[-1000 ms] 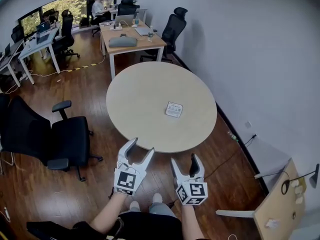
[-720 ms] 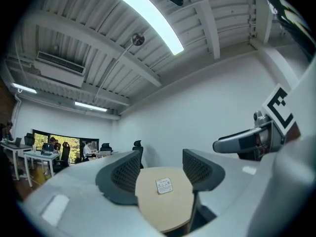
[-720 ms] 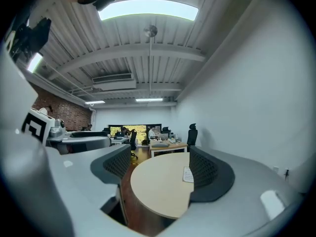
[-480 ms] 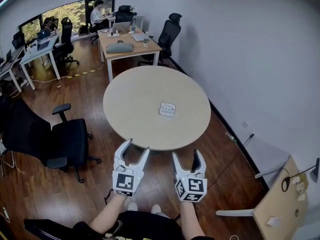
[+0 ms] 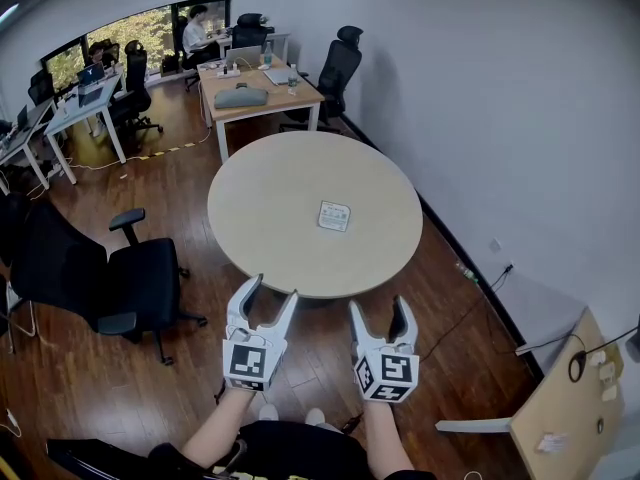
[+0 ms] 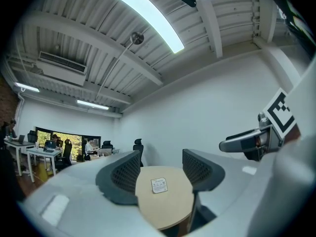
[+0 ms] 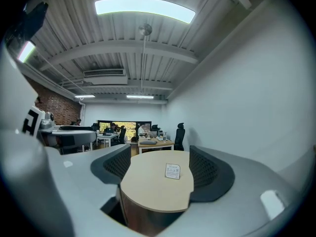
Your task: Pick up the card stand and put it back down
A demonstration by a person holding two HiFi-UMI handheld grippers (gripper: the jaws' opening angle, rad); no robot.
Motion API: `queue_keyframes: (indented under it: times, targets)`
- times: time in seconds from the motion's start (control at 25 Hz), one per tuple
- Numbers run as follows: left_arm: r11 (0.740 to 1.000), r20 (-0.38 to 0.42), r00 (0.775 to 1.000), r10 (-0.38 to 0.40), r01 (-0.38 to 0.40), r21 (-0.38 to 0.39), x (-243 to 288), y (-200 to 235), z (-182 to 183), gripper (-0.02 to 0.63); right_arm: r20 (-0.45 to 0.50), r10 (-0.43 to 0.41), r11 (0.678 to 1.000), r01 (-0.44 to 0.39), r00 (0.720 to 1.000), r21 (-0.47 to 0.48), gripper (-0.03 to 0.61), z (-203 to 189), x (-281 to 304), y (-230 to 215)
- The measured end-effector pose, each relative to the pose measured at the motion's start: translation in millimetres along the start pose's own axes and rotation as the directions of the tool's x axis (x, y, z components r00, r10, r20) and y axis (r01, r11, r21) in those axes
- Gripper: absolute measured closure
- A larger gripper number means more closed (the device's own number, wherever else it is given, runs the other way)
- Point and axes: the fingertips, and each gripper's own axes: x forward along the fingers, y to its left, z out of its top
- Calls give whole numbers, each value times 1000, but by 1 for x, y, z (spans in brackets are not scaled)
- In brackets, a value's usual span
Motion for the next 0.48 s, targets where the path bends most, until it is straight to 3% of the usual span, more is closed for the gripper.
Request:
queue_keyframes:
  times: [0.48]
  targets:
    - [999, 39, 999, -28, 28, -14, -2, -9, 9, 344, 35, 49, 999, -48, 998, -7, 212, 5, 0, 11]
